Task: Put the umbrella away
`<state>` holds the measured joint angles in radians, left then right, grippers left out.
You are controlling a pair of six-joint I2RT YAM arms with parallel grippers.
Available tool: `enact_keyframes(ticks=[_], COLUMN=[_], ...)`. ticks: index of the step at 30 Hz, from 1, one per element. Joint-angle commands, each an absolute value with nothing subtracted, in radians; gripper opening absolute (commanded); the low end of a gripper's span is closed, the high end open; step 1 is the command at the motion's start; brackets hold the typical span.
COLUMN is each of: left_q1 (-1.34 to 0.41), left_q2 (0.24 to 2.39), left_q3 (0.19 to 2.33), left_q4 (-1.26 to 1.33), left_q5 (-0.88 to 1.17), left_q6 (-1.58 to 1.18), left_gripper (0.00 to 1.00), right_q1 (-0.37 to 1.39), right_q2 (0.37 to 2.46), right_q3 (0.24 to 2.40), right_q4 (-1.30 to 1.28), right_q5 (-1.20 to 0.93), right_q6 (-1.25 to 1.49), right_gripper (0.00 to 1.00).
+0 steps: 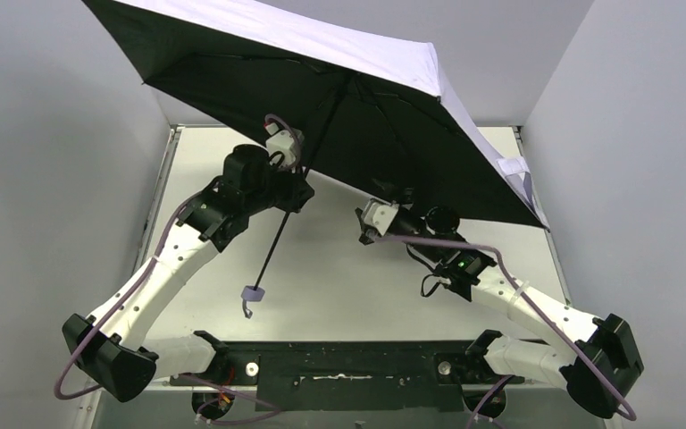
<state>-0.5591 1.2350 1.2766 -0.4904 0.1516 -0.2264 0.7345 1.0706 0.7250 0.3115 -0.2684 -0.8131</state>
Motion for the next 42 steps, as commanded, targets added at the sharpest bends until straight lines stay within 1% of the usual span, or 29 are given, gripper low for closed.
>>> enact_keyframes(ticks=[1,6,10,14,17,20,24,28,32,38,42], left_q1=[-0.604,-0.612,-0.631,-0.668,-0.687,-0.698,-0.705,-0.711,-0.715,-0.716,-0.719], left_q2=[1.183,1.176,1.188,1.203,1.207,1.210,1.213,1.215,1.216,1.213,1.207], left_q3=[1.254,1.177,1.160,1.165,1.172,1.180,1.186,1.187,1.193,1.194,1.187], left_q4=[-0.440,-0.382,-0.353,-0.347,-0.346,-0.353,-0.361,-0.364,-0.370,-0.380,-0.382], left_q5=[0.010,-0.021,-0.018,-0.041,-0.047,-0.044,-0.030,-0.019,-0.013,-0.008,-0.009], left_q6=[-0.215,-0.308,-0.345,-0.349,-0.347,-0.335,-0.325,-0.321,-0.315,-0.306,-0.304], left_gripper=[0.00,0.00,0.00,0.00,0.00,0.00,0.00,0.00,0.00,0.00,0.00], right_q1=[0.741,0.741,0.741,0.739,0.736,0.734,0.729,0.720,0.717,0.712,0.676], right_q2=[1.048,1.069,1.110,1.161,1.188,1.226,1.293,1.342,1.381,1.397,1.418], right_q3=[0.715,0.754,0.818,0.919,0.939,0.950,1.023,1.050,1.051,1.077,1.110], right_q4=[0.522,0.446,0.383,0.260,0.318,0.427,0.459,0.548,0.686,0.711,0.691], right_q5=[-0.126,0.083,0.150,0.232,0.209,0.154,0.111,0.093,0.069,0.082,0.091], right_q6=[-0.281,0.099,0.344,0.573,0.687,0.757,0.865,0.982,0.987,0.987,1.041], right_gripper=[0.73,0.75,0.74,0.77,0.78,0.78,0.78,0.78,0.77,0.76,0.75])
